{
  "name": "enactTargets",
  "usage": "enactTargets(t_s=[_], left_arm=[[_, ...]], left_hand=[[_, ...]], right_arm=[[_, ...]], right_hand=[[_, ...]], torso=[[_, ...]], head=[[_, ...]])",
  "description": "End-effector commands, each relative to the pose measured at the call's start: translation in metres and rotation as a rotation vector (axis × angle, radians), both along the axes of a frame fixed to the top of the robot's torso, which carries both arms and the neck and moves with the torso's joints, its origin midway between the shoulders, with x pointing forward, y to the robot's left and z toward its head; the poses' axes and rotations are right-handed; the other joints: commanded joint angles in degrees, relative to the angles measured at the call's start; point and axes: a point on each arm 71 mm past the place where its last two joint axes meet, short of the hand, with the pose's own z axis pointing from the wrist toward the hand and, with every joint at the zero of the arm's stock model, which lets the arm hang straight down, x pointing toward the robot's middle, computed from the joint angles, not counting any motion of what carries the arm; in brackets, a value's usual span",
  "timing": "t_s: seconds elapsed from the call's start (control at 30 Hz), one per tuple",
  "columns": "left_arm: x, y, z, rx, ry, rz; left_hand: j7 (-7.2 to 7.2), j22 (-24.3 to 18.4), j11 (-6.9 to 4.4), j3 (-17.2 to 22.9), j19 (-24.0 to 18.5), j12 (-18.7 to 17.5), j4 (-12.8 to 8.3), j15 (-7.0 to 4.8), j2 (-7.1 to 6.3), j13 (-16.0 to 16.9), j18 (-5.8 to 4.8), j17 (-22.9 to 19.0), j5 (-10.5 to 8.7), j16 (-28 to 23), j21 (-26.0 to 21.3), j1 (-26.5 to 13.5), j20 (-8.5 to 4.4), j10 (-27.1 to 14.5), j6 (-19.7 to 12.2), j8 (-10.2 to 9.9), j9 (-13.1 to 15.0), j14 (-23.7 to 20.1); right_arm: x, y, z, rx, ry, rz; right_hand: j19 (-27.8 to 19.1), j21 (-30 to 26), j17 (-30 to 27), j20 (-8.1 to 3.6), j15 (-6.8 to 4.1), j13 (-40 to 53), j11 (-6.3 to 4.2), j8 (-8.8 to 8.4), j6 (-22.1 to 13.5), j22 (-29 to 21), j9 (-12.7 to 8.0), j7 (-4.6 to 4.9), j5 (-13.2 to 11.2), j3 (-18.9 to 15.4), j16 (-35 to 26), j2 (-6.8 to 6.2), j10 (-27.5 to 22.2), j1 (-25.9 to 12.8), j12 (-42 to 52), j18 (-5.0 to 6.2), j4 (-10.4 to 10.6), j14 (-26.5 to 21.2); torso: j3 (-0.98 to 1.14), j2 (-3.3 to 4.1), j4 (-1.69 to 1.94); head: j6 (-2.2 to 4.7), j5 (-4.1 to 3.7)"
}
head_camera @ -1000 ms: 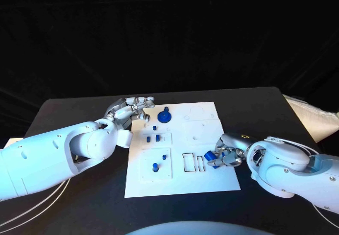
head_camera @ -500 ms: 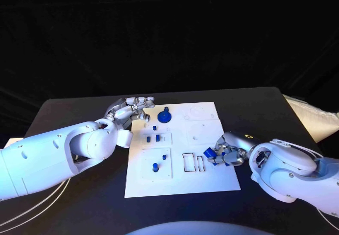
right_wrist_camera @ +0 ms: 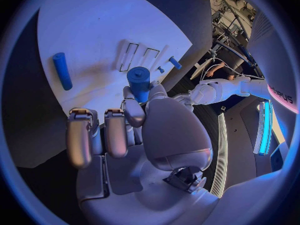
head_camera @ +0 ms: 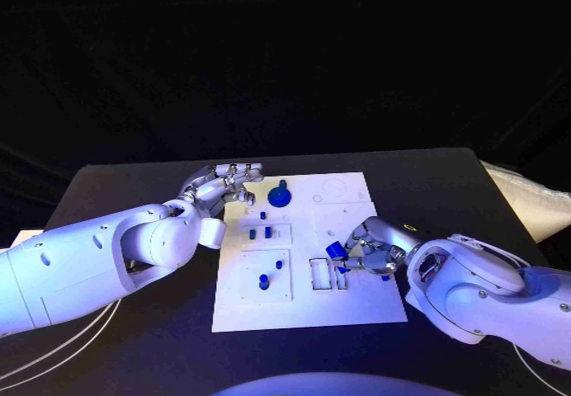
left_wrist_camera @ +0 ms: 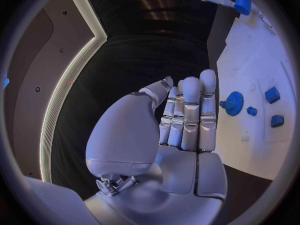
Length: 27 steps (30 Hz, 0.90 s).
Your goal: Assemble the parts on the task board
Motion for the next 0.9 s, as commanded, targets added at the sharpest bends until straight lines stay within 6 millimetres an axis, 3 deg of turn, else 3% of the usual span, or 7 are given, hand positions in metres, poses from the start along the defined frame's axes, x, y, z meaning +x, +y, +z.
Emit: enactTargets(t_s=[0.03, 0.17, 0.37, 0.67, 0.73, 0.9], left_arm=[[-0.001, -0.003, 0.001, -0.014, -0.003, -0.021], [-0.001, -0.003, 0.001, -0.014, -0.003, -0.022], [-0.001, -0.003, 0.001, -0.015, -0.002, -0.024], [-0.001, -0.003, 0.001, -0.013, -0.003, -0.021], [-0.001, -0.003, 0.001, -0.013, -0.003, -0.02], [-0.001, -0.003, 0.001, -0.013, -0.003, -0.019]], left_hand=[[-0.06, 0.0, -0.06, -0.3, 0.0, 0.3, 0.1, -0.26, 0.17, 0.1, 0.82, -0.1, 0.12, -0.3, -0.3, 0.3, -0.17, -0.3, -0.4, 0.3, -0.1, -0.3], [-0.06, 0.0, -0.06, -0.3, 0.0, 0.3, 0.1, -0.26, 0.17, 0.1, 0.82, -0.1, 0.12, -0.3, -0.3, 0.3, -0.17, -0.3, -0.4, 0.3, -0.1, -0.3], [-0.06, 0.0, -0.06, -0.3, 0.0, 0.3, 0.1, -0.26, 0.17, 0.1, 0.82, -0.1, 0.12, -0.3, -0.3, 0.3, -0.17, -0.3, -0.4, 0.3, -0.1, -0.3], [-0.06, 0.0, -0.06, -0.3, 0.0, 0.3, 0.1, -0.26, 0.17, 0.1, 0.82, -0.1, 0.12, -0.3, -0.3, 0.3, -0.17, -0.3, -0.4, 0.3, -0.1, -0.3], [-0.04, -0.1, -0.05, -0.4, 0.0, 0.3, 0.1, -0.26, 0.17, 0.1, 0.82, -0.1, 0.12, -0.3, -0.3, 0.4, -0.17, -0.4, -0.4, 0.3, -0.1, -0.3], [-0.04, -0.1, -0.05, -0.4, 0.0, 0.3, 0.1, -0.26, 0.17, 0.1, 0.82, -0.1, 0.12, -0.3, -0.3, 0.4, -0.17, -0.4, -0.4, 0.3, -0.1, -0.3]], right_arm=[[-0.001, 0.006, -0.007, -0.014, 0.066, 0.024], [-0.002, 0.013, -0.012, -0.032, 0.099, 0.046], [-0.002, 0.019, -0.018, -0.066, 0.132, 0.068], [0.0, 0.024, -0.02, -0.089, 0.124, 0.083], [0.001, 0.024, -0.02, -0.09, 0.111, 0.08], [0.003, 0.025, -0.018, -0.094, 0.074, 0.076]], right_hand=[[0.1, 0.2, 0.2, -0.47, -0.29, 0.0, -0.01, 0.66, 1.6, 4.8, 1.9, -1.02, -0.5, -0.6, 0.4, 0.84, 0.4, -0.6, -0.3, -0.52, 0.0, 3.4], [0.1, 0.2, 0.2, -0.59, -0.47, -0.4, -0.25, 0.88, 2.3, 4.9, 2.4, -1.32, -0.8, -1.3, 0.4, 1.43, 0.5, -1.8, -1.1, -0.52, 0.0, 3.4], [0.1, 0.2, 0.2, -0.85, -0.77, -0.1, -0.62, 1.28, 3.3, 4.9, 3.0, -1.78, -1.8, -2.3, 0.4, 1.92, 1.0, -2.9, -1.2, -0.51, 0.0, 3.4], [0.1, 0.2, 0.2, -1.13, -1.05, 0.6, -0.93, 1.63, 4.0, 4.9, 3.8, -2.14, -3.2, -3.3, 0.4, 2.22, 1.5, -3.8, -1.0, -0.52, 0.0, 3.4], [0.1, 0.1, 0.1, -1.22, -1.1, 0.7, -0.98, 1.66, 4.0, 4.8, 4.1, -2.19, -5.7, -4.2, 0.3, 2.25, 1.5, -4.8, -1.2, -0.52, 0.0, 3.3], [-0.1, -0.1, -0.6, -1.29, -1.08, 0.4, -1.01, 1.62, 3.8, 4.6, 5.1, -2.11, -17.5, -8.2, -0.2, 1.32, 1.4, -9.6, -2.4, -0.46, 0.0, 3.2]], torso=[[-0.04, 0.01, -0.05], [0.05, 0.03, -0.09], [-0.02, 0.01, -0.1], [0.04, 0.04, -0.18], [0.05, 0.02, -0.14], [0.04, 0.0, -0.09]], head=[[-0.15, 0.18], [-0.21, 0.34], [-0.32, 0.42], [-0.4, 0.55], [-0.4, 0.61], [-0.42, 0.61]])
